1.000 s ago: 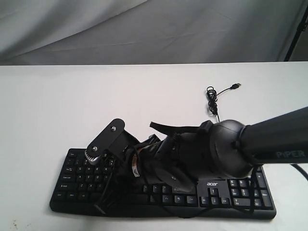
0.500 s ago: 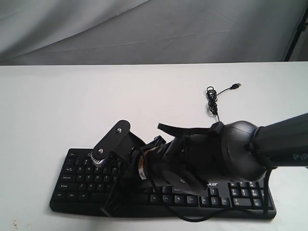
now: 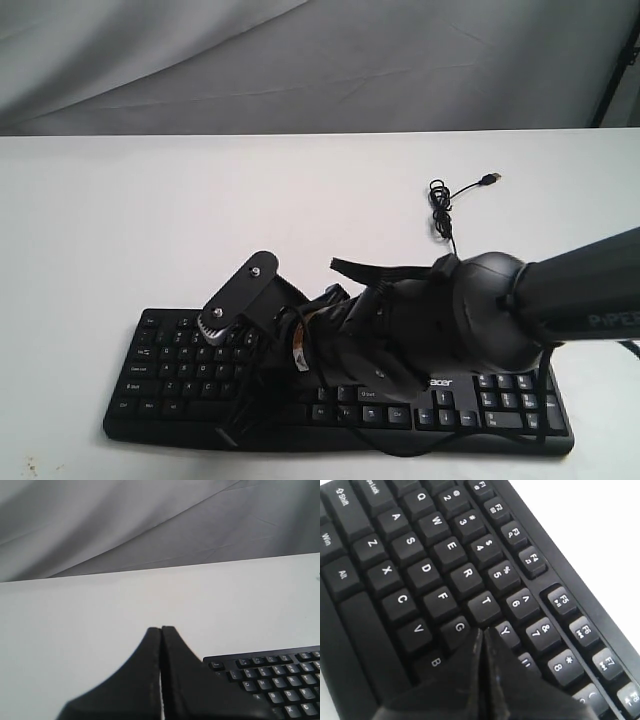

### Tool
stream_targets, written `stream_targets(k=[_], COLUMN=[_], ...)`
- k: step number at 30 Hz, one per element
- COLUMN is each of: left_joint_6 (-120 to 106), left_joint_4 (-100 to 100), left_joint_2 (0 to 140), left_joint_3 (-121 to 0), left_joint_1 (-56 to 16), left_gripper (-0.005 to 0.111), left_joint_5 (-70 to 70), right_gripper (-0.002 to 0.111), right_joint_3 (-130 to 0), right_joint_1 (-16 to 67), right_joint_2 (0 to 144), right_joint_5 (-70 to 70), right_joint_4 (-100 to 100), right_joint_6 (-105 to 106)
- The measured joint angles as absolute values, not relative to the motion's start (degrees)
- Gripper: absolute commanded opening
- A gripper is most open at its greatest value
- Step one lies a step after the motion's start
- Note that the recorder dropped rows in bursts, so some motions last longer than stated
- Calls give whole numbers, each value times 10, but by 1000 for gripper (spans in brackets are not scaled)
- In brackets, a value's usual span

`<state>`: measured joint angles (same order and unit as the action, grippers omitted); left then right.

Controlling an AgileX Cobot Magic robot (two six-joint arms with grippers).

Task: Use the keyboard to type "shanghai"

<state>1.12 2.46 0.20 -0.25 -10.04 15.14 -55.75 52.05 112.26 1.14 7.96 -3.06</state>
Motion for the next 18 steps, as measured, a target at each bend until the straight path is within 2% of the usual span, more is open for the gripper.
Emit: stream_targets(k=[12,15,18], left_joint_6=[11,11,11], left_joint_4=[25,25,25], left_joint_2=[2,2,2], left_joint_3=[-2,-2,-2], left_joint_1=[-100,-100,-100], left_gripper=[0,0,0], left_joint_5=[151,151,151], right_gripper=[0,0,0], right_joint_3=[-573,-620,-723], right_joint_1=[538,550,568], right_joint_2=[1097,1114,1170], right_joint_5=[25,55,111], right_joint_4=[76,76,76], right_joint_6=[-30,-30,-22])
